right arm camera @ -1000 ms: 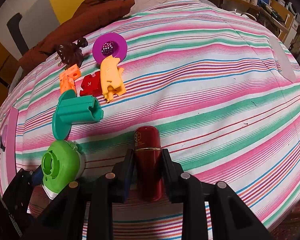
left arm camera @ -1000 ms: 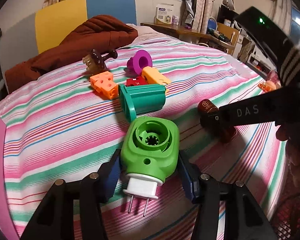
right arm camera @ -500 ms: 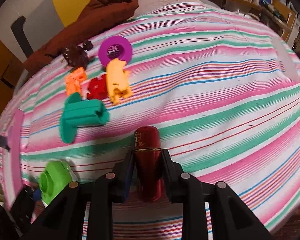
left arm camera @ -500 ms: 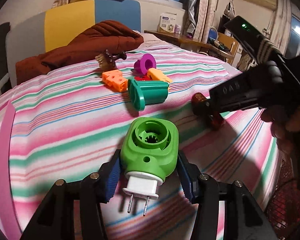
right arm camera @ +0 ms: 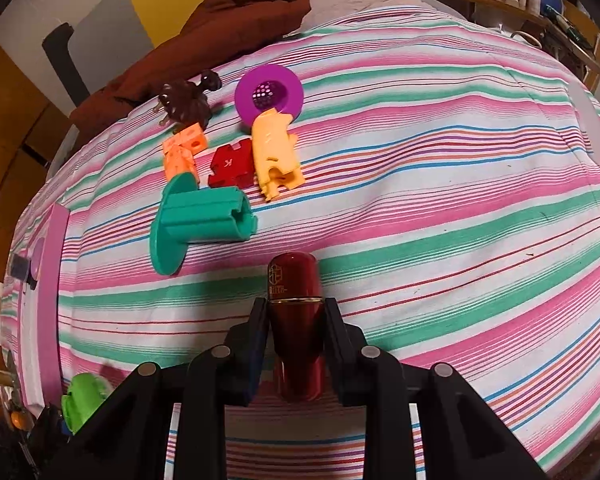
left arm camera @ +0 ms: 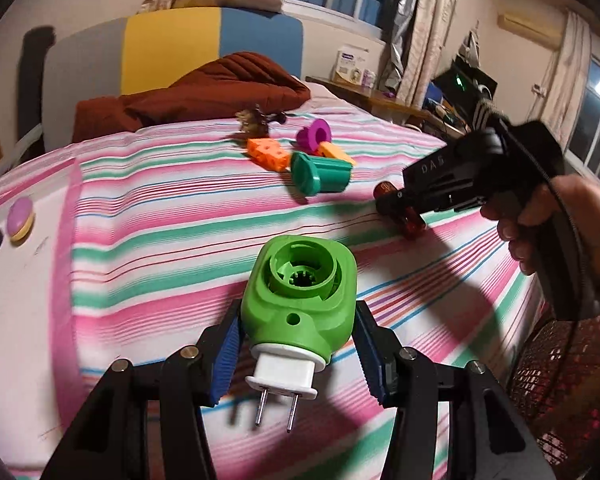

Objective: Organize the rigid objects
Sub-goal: 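Place the green device on the tray beside the cup and open the left gripper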

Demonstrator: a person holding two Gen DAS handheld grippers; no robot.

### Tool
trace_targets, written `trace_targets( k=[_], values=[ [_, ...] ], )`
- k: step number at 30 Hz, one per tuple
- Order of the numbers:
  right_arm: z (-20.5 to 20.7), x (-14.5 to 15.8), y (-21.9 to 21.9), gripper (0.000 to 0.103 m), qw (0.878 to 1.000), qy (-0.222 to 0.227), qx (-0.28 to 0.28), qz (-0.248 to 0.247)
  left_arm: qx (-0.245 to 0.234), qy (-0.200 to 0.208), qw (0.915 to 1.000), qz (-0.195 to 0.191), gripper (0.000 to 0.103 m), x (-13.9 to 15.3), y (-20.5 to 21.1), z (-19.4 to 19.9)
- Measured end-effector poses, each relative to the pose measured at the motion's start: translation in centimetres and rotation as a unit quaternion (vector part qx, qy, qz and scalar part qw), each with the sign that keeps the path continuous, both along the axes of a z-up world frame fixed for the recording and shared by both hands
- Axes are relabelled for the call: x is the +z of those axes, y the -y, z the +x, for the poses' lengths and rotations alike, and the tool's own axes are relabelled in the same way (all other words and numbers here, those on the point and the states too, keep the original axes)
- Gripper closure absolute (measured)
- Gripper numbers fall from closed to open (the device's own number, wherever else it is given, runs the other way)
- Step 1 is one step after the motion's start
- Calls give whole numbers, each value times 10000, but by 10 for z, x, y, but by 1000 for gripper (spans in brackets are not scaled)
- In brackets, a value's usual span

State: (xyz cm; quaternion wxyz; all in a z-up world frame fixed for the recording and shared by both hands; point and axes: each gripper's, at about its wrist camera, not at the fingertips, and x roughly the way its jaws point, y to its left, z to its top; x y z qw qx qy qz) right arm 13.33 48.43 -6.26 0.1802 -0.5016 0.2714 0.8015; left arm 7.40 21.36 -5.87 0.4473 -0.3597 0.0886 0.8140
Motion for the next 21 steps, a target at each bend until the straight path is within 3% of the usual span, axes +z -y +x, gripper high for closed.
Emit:
trace_targets(
  k=[7, 14, 21],
  values=[
    [1, 0, -1, 77, 10000, 0, 45, 26, 360, -49, 9988, 324, 50, 20, 37, -4],
    [2, 1, 1, 77, 9999, -12, 116, 47, 1086, -60, 9928, 509, 50, 37, 83, -33],
    [-3, -1, 3, 77, 9999, -76, 94, -37, 1848, 69, 9825, 226, 50, 34, 120, -84]
  ],
)
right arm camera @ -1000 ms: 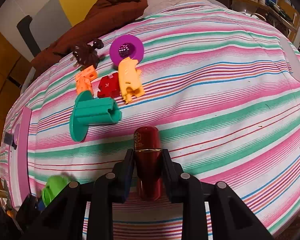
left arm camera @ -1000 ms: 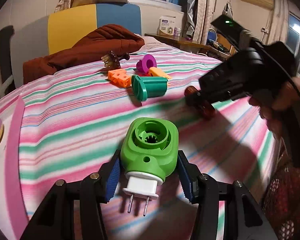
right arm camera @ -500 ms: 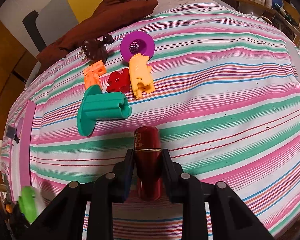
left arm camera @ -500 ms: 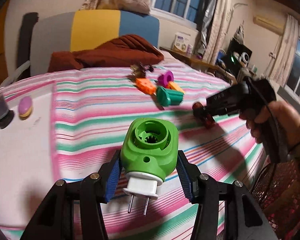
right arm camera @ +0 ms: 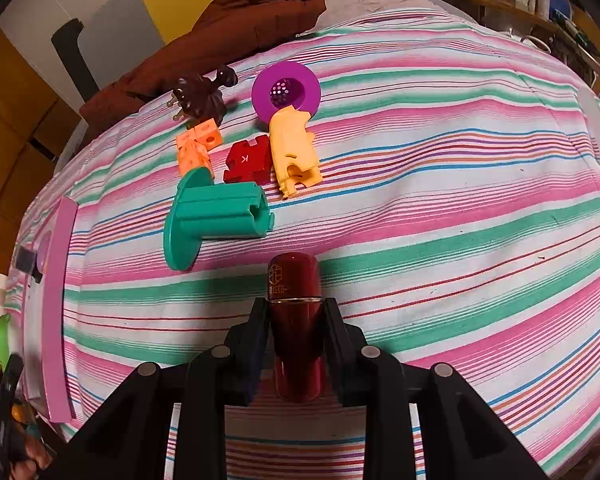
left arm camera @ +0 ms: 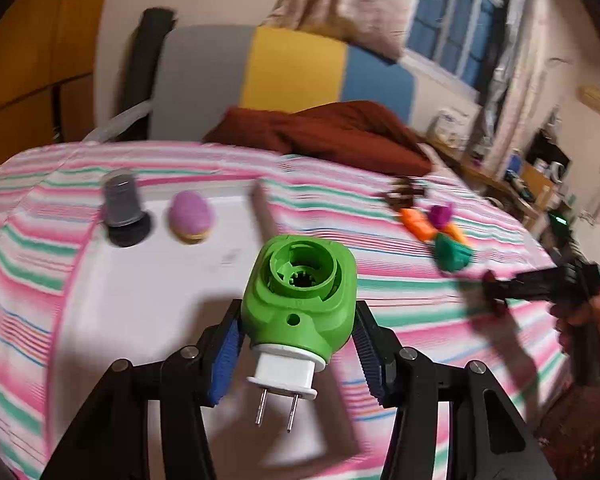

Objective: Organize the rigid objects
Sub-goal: 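Place the green device on the tray beside the cup and open the left gripper, then lower the red tube onto the tray beside the soap and open the right gripper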

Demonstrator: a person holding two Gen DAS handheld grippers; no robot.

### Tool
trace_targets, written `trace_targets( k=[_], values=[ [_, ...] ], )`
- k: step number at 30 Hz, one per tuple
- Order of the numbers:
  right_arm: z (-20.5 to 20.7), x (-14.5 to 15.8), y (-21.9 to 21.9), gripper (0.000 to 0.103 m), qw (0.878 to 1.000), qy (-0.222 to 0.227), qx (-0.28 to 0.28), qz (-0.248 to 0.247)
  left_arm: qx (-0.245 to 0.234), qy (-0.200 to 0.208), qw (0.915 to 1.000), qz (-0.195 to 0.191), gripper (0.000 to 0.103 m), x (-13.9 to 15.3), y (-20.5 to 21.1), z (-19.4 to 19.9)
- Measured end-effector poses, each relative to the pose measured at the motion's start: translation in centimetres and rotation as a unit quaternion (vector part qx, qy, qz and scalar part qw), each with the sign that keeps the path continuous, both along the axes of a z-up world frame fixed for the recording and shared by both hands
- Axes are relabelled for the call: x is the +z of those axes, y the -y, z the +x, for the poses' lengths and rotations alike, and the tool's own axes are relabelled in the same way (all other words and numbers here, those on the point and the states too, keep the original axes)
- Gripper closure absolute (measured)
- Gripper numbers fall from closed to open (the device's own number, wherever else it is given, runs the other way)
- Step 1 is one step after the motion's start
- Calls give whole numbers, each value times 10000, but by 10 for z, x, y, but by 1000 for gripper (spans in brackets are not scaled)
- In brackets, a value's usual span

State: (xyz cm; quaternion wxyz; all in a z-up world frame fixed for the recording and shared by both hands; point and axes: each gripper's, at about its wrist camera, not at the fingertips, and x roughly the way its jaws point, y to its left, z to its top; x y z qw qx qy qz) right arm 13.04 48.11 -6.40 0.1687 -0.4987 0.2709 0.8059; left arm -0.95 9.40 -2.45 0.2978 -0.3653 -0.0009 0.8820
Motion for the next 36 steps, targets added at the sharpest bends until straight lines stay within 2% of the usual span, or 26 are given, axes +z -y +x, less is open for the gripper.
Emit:
trace_targets(
  k=[8, 13, 19, 24, 27, 28, 31, 36],
  values=[
    [-3, -1, -1, 77, 9998, -68, -96, -134, 863, 590, 9942, -245, 50, -18, 44, -68],
    [-6, -2, -1, 77, 9999, -55, -113, -90, 1042, 929, 9887, -550, 50, -29, 55, -97],
    [-10, -4, -1, 77, 9998, -55, -152, -91, 1254, 938, 9845, -796, 50, -36, 59, -109],
    [-18, -6, 2, 77, 9999, -27, -147, -50, 1351, 892, 9838, -772, 49, -38, 62, -105],
    [-19, -6, 3, 77, 9999, -30, -157, -59, 1415, 662, 9860, -589, 32, -28, 66, -93],
    [-20, -6, 3, 77, 9998, -35, -166, -66, 1504, 536, 9857, -533, 22, -24, 68, -87],
    [-21, -7, 3, 77, 9998, -40, -192, -68, 1631, 210, 9860, -274, 7, -13, 74, -67],
    [-18, -2, 1, 77, 9992, -212, -280, -172, 1550, -88, 9877, -191, 3, -6, 73, -35]
  ],
)
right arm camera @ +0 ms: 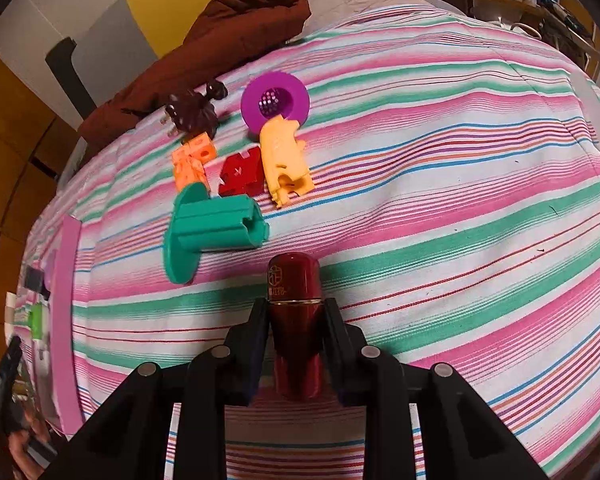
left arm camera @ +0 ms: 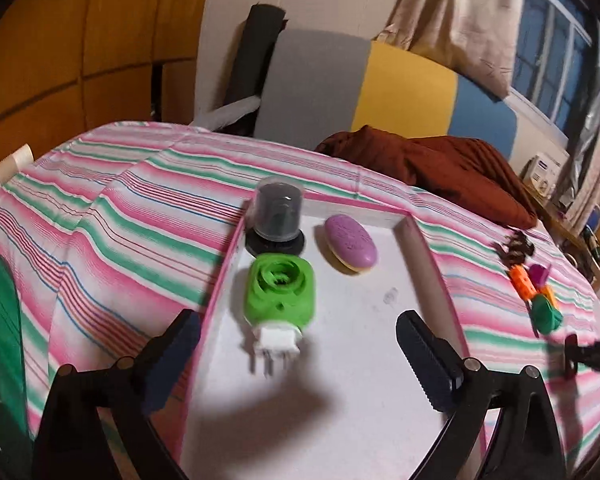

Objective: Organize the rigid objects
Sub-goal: 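Lower the red tube onto the tray beside the soap and open the right gripper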

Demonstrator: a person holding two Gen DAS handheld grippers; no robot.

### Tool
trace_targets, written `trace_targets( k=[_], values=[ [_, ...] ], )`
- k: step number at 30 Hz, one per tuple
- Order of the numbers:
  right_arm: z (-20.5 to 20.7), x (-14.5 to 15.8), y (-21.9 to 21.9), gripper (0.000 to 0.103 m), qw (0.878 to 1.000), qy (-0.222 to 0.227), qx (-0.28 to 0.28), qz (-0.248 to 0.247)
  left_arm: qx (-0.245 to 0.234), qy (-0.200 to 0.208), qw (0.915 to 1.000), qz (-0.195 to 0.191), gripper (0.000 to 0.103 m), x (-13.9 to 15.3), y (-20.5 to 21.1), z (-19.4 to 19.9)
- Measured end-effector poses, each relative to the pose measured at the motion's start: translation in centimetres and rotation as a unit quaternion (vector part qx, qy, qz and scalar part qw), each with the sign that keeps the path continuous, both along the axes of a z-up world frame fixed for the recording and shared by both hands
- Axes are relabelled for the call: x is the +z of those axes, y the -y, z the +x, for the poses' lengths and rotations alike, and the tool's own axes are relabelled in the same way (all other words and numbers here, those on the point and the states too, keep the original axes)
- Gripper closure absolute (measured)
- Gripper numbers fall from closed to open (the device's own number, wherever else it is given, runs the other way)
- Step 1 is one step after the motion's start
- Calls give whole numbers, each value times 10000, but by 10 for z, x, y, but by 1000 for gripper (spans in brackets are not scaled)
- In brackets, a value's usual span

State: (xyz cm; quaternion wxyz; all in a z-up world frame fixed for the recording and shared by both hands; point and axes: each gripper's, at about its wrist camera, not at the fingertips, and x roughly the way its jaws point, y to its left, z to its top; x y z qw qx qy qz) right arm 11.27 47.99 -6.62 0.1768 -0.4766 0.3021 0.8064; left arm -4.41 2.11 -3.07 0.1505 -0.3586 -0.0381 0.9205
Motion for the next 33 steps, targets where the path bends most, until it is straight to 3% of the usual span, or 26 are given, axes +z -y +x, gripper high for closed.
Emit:
trace_targets(
  k=[9, 15, 23, 33],
  values=[
    [-13, 16, 39, 77, 9967, -597, 476, -272, -496, 28, 9988, -40, 0, -2, -15, 35],
    [-36, 22, 74, 77, 9929, -681, 882, -409, -705, -51, 9974, -100, 0, 0, -22, 49],
    [-91, 37, 130, 77, 9845, -880, 1466, -396, -797, -194, 9966, -115, 0, 4, -18, 57],
    [-167, 66, 205, 77, 9654, -976, 2409, -217, -751, -145, 9971, -31, 0, 1, -9, 57]
  ],
)
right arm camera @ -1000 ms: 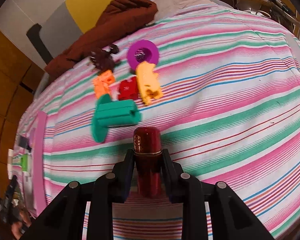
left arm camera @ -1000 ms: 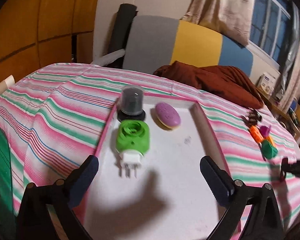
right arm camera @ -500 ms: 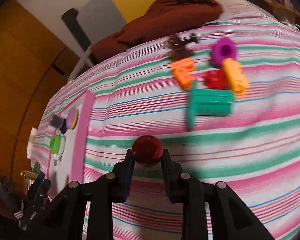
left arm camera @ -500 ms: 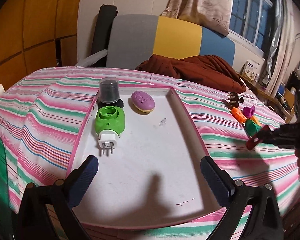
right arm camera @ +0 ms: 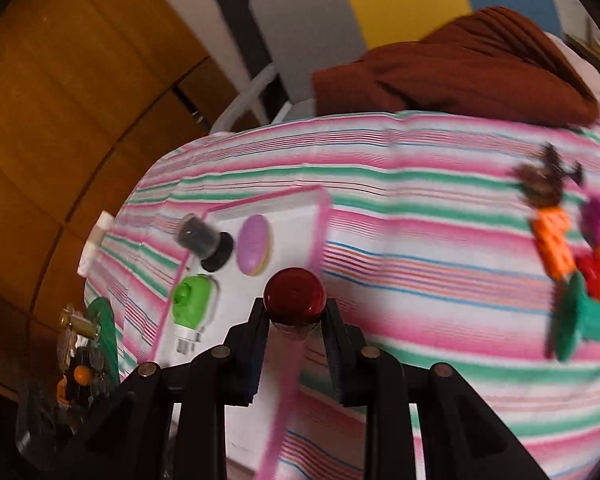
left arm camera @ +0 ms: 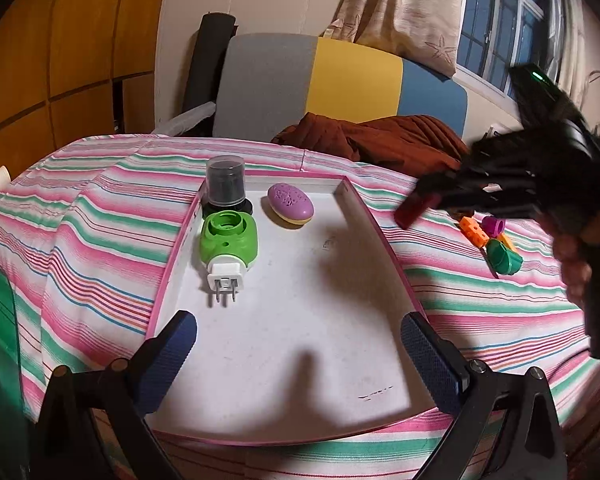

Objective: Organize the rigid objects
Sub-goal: 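Lower the red tube onto the tray beside the soap and open the right gripper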

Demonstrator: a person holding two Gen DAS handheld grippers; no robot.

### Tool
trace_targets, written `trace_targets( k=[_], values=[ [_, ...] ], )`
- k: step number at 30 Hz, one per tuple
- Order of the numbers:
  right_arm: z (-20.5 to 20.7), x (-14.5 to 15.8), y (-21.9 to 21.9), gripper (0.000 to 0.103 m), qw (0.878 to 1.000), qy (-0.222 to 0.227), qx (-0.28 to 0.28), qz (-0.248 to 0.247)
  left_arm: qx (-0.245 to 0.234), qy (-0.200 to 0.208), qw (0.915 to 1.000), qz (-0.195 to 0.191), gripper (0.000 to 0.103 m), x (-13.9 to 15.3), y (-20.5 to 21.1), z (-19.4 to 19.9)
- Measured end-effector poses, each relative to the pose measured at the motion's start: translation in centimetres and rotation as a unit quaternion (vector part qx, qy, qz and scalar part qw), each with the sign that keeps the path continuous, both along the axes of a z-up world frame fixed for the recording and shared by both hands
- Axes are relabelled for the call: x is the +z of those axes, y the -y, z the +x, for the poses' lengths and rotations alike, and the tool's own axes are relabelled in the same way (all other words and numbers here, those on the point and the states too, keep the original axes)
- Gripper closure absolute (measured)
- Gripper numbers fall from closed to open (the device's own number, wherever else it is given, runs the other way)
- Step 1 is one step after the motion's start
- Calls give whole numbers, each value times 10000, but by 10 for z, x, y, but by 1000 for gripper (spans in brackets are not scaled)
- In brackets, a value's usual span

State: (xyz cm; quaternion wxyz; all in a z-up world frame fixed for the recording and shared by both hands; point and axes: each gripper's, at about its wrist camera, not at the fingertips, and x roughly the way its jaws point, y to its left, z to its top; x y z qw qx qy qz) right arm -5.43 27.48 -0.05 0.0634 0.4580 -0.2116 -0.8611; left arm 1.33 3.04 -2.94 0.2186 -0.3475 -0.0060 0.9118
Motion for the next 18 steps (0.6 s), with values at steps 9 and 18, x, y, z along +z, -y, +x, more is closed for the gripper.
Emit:
trace_targets(
  k=[9, 18],
  values=[
    [-60, -21, 40, 77, 9964, 372, 319, 696, 87, 1, 9999, 70, 0, 1, 11, 1],
    [-96, -39, 45, 71, 9938, 514, 209, 961, 144, 68, 9998, 76, 0, 0, 15, 0]
  ],
)
